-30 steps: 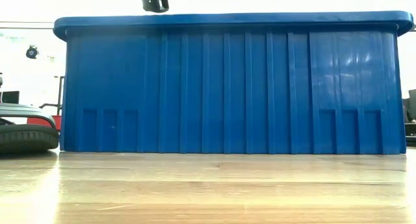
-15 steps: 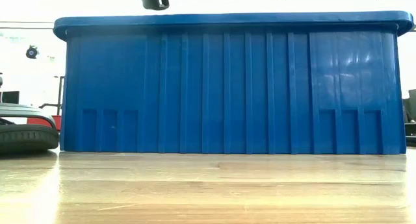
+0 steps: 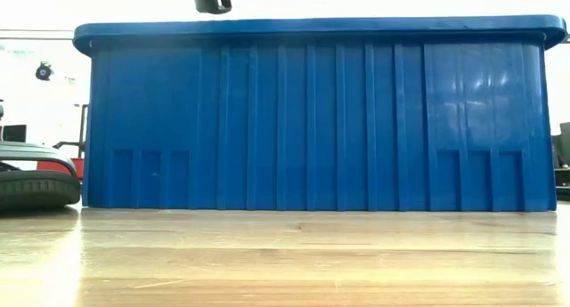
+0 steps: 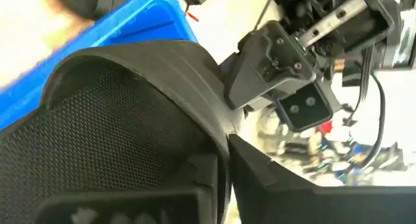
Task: Pick and place slides into bin
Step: Put the black slide into the blue container
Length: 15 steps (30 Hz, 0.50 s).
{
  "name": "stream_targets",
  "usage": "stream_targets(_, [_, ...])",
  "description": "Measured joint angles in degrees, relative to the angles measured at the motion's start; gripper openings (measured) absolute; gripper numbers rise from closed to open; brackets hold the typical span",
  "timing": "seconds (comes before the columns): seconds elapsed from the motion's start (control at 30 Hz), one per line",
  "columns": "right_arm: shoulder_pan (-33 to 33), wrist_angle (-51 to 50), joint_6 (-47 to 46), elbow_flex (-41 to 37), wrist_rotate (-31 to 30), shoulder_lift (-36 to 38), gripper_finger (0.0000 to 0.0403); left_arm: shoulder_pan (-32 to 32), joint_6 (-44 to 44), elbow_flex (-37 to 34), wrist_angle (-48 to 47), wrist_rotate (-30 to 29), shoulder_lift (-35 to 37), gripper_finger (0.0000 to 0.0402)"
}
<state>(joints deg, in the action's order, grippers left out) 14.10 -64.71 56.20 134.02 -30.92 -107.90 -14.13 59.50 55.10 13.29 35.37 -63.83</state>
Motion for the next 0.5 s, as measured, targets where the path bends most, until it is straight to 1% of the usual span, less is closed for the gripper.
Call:
stream_targets(0.03, [-0.08,0.2,-2.12,0.0,0.02,-0.02,0.0022,-0.02,0.03,0.0,0.0,-0.09,0.02,0.0])
stream_targets(0.1, [-0.25,0.21,-5.3,0.0,0.04,-0.02,0.0016,-0.07,0.0,0.01,-0.18,-0.16,0.02,0.0])
stream_targets(0.4, [-0.39,-0.33,-6.13,0.0,-0.2,0.12,0.001,-0.46,-0.03,-0.14,0.1,-0.76,0.02,0.0001])
stream_targets(0.5, [-0.07,-2.94,-8.84,0.0,-0.33,0.52,0.001,-0.46,-1.89,-0.11,0.21,-1.43,-0.07,0.0016])
